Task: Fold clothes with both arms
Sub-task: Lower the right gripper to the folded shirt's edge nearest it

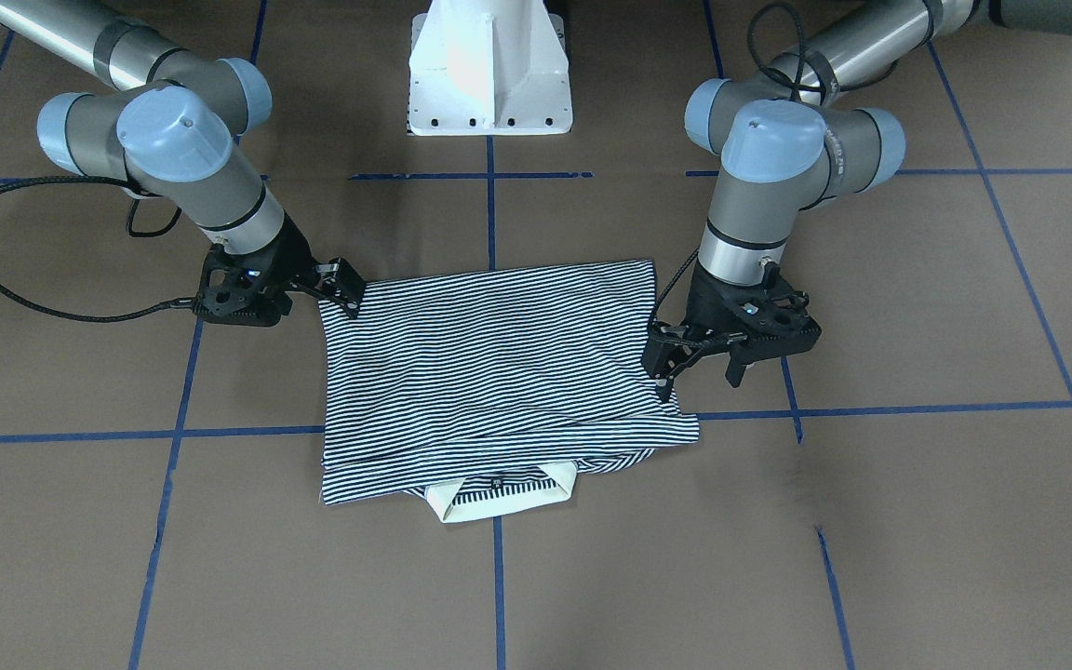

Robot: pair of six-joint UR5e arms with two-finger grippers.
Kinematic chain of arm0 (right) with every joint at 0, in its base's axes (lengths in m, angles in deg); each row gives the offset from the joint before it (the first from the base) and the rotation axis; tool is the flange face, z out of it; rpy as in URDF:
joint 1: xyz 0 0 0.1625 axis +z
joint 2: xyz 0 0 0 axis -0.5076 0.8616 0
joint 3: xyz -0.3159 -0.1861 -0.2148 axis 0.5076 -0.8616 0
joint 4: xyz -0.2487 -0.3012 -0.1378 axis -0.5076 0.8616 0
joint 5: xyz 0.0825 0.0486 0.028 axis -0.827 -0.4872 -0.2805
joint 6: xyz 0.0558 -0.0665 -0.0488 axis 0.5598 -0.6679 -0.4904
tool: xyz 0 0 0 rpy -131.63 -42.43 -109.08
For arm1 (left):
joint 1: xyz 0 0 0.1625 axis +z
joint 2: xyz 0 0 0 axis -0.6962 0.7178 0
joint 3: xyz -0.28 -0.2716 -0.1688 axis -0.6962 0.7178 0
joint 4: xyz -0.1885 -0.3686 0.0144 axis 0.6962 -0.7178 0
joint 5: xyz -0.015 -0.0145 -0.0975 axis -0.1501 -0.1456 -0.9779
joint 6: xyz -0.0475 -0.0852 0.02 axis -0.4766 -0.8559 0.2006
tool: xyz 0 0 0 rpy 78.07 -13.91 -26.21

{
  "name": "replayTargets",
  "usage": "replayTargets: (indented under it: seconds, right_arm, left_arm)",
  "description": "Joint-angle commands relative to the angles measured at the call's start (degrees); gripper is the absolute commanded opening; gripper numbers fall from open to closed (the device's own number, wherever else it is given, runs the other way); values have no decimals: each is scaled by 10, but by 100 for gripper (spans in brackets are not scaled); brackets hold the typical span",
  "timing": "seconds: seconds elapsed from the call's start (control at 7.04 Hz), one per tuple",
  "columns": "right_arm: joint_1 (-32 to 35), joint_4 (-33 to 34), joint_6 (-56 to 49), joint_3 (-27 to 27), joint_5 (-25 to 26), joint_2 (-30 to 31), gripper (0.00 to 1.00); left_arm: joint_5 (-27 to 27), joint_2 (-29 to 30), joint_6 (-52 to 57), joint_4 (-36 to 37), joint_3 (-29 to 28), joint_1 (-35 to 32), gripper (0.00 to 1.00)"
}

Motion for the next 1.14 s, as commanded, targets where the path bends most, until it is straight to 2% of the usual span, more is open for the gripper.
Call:
replayTargets:
  seconds: [0.0, 0.57, 0.71, 0.85, 0.99]
  right_arm:
    - [-33, 2, 6, -4, 21, 10, 100]
    - [-54, 2, 3, -20, 45, 8, 100]
    - [-53, 1, 3, -20, 45, 7, 97]
    - [-52, 1, 3, -18, 44, 6, 64]
    - [-52, 1, -2, -15, 40, 7, 15]
  left_arm:
    - [0, 0, -17, 0, 8, 4, 100]
    - [1, -1, -18, 0, 8, 6, 100]
    - [1, -1, -17, 0, 8, 6, 100]
    - [1, -7, -18, 0, 8, 8, 100]
    - [2, -14, -17, -2, 8, 8, 100]
